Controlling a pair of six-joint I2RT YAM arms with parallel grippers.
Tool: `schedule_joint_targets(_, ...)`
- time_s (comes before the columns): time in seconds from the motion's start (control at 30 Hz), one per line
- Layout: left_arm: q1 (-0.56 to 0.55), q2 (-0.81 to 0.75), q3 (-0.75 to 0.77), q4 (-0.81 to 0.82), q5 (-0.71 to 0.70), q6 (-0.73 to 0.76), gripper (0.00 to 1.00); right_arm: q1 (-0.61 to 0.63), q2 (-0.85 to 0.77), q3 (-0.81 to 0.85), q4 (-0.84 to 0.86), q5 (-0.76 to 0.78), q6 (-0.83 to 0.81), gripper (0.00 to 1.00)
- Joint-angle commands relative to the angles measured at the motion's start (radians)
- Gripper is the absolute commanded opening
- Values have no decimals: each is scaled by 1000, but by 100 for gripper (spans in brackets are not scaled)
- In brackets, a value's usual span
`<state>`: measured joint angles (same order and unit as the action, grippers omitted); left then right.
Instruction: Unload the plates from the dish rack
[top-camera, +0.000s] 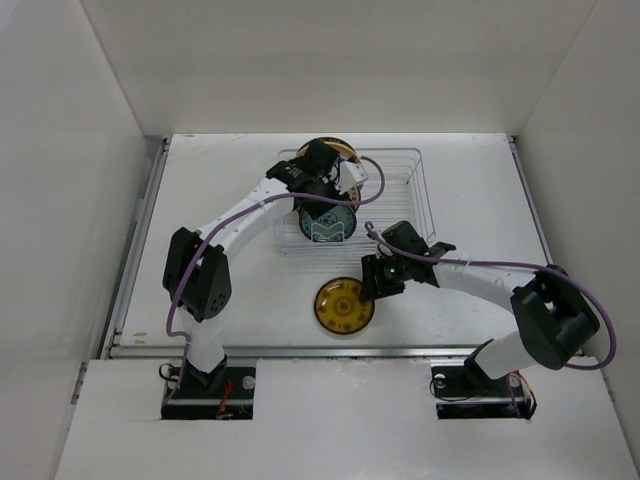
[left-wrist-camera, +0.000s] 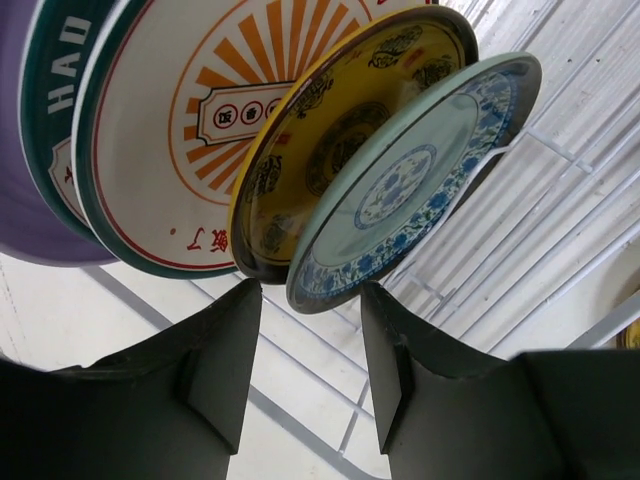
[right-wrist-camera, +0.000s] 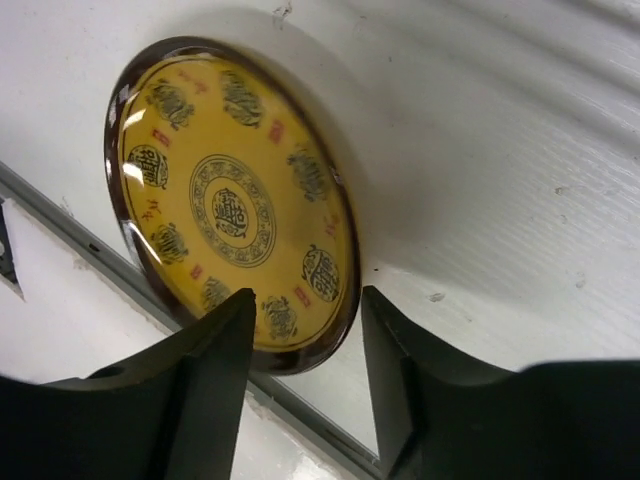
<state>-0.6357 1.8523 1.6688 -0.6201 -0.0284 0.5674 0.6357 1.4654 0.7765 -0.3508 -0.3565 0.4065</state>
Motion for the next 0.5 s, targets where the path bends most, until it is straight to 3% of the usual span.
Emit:
schedule_joint_targets(0.0, -5, -11, 19, 37, 2, -6, 41, 1, -30, -3, -17, 27, 12, 54)
schedule_joint_targets(0.1, -5, 10, 19, 37, 2, -6, 41, 1, -50, 7, -45, 36, 12, 54)
schedule_joint_targets(0.17, -5, 19, 28, 37, 2, -15, 35, 1, -59, 18, -56, 36, 12, 54)
schedule_joint_targets(0.27, -5, 41, 37, 46, 2, -15, 32, 1, -59, 27, -68, 45, 12, 70)
schedule_joint_targets(0.47, -5, 50, 46, 37, 2, -34, 32, 1, -123, 46, -100, 70, 3, 72)
